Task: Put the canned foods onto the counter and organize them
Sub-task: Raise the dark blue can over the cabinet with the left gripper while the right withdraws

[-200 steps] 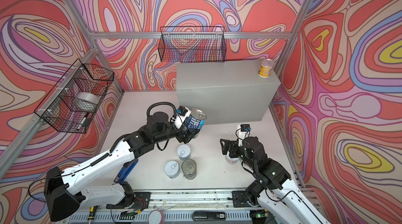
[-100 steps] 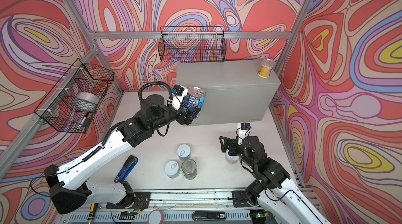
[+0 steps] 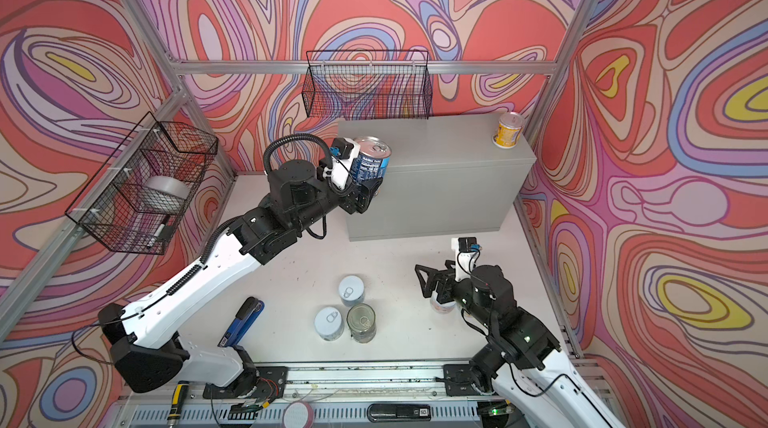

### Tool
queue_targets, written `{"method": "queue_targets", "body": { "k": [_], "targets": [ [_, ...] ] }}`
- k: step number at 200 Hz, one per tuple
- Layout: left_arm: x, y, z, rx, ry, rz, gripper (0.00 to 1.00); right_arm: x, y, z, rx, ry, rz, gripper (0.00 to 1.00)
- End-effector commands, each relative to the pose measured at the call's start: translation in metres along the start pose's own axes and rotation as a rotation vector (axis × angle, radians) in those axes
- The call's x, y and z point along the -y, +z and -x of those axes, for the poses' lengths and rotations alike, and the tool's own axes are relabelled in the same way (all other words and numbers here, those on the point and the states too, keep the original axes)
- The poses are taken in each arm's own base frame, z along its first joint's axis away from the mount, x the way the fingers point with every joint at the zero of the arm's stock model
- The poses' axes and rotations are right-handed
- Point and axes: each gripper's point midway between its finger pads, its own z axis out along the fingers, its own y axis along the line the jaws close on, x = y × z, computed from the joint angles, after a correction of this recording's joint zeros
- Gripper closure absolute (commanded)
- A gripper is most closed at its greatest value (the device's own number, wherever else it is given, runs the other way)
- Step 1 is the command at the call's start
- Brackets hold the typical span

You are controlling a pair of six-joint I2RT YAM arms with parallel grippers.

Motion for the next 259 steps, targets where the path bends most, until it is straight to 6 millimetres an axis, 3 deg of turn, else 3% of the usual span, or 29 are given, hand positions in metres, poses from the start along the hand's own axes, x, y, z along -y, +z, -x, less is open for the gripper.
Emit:
{"method": "queue_targets", "body": {
  "k": [1, 36, 115, 215, 259],
  "targets": [
    [-0.027, -0.013, 0.074, 0.241, -0.022, 0.077, 0.64, -0.032, -0.015, 0.011, 0.065, -0.061, 0.181, 0.02],
    [-0.043, -0.003, 0.076, 0.254, -0.024, 0.098, 0.65, -0.031, -0.024, 0.011, 0.074, -0.085, 0.177, 0.02],
    [-0.052, 0.005, 0.088, 0.315, -0.047, 0.071, 0.65, -0.02, -0.021, 0.004, 0.067, -0.081, 0.133, 0.01],
    [-0.065, 0.048, 0.091, 0.323, -0.034, 0.053, 0.65, -0.022, -0.019, 0.002, 0.066, -0.099, 0.148, 0.02],
    [-0.079, 0.065, 0.087, 0.333, -0.059, 0.073, 0.65, -0.02, -0.015, 0.001, 0.049, -0.099, 0.131, 0.01]
  ]
}}
